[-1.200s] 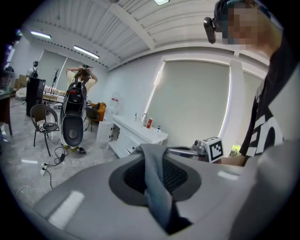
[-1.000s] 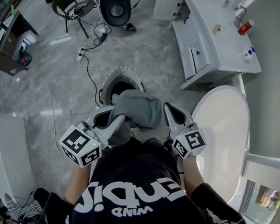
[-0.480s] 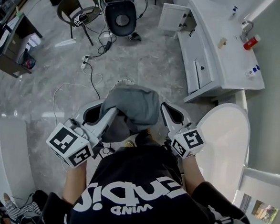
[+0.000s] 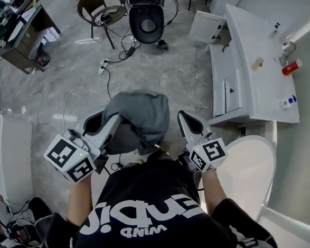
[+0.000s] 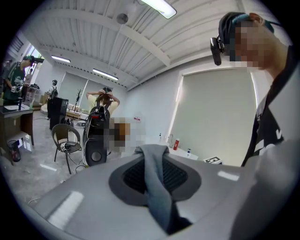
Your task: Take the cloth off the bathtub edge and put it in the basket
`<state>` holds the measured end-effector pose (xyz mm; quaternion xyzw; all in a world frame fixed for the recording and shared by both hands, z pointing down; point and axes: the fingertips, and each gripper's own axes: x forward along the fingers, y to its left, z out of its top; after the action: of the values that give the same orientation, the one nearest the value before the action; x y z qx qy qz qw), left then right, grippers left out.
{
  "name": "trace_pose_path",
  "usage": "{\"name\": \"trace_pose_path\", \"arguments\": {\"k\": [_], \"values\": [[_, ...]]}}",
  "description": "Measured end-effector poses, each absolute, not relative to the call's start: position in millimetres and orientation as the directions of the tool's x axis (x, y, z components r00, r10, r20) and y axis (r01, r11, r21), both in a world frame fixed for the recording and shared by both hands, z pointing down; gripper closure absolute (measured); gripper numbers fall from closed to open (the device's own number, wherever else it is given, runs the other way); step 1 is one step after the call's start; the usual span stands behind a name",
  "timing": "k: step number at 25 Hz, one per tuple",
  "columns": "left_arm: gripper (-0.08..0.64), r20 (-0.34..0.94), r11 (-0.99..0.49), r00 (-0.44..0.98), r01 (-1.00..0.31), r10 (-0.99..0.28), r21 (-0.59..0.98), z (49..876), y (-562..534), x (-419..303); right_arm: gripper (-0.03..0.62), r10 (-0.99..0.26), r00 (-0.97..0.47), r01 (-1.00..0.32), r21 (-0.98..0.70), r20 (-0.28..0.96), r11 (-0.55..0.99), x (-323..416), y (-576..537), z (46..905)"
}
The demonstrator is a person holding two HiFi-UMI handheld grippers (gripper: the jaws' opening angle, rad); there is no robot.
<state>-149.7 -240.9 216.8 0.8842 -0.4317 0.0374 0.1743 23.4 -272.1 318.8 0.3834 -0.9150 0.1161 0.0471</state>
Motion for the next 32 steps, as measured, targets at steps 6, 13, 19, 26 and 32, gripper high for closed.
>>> {"name": "trace_pose_path", "arguments": {"k": [6,13,19,26,32], "values": [[0.511,0.219,-0.505,0.570,-0.813,-0.792,0.290,215.3,-251.6,-162.3,0.583,-0.657,-0.733,-0.680,-0.197,0.178,0.706,22.2,-292.1,329.2],[0.511,0.220,-0.515,0.576,-0.811,-0.787,0.279,210.0,-270.0,-179.1,0.583,-0.673,-0.724,-0.689,-0.195,0.151,0.698,4.7,-311.1,323.2],[0.511,0.198,-0.571,0.627,-0.773,-0.753,0.275,199.2,-281.6,-189.0,0.583,-0.701,-0.699,-0.715,-0.175,0.143,0.677,-11.9,-318.0,313.9],[0.511,0.200,-0.614,0.667,-0.742,-0.718,0.268,214.3,-288.2,-184.2,0.583,-0.718,-0.679,-0.734,-0.155,0.150,0.661,-17.7,-320.4,315.5],[0.511,0.191,-0.615,0.673,-0.735,-0.715,0.287,219.9,-289.5,-198.1,0.583,-0.710,-0.684,-0.730,-0.150,0.169,0.667,-34.5,-318.0,316.9]]}}
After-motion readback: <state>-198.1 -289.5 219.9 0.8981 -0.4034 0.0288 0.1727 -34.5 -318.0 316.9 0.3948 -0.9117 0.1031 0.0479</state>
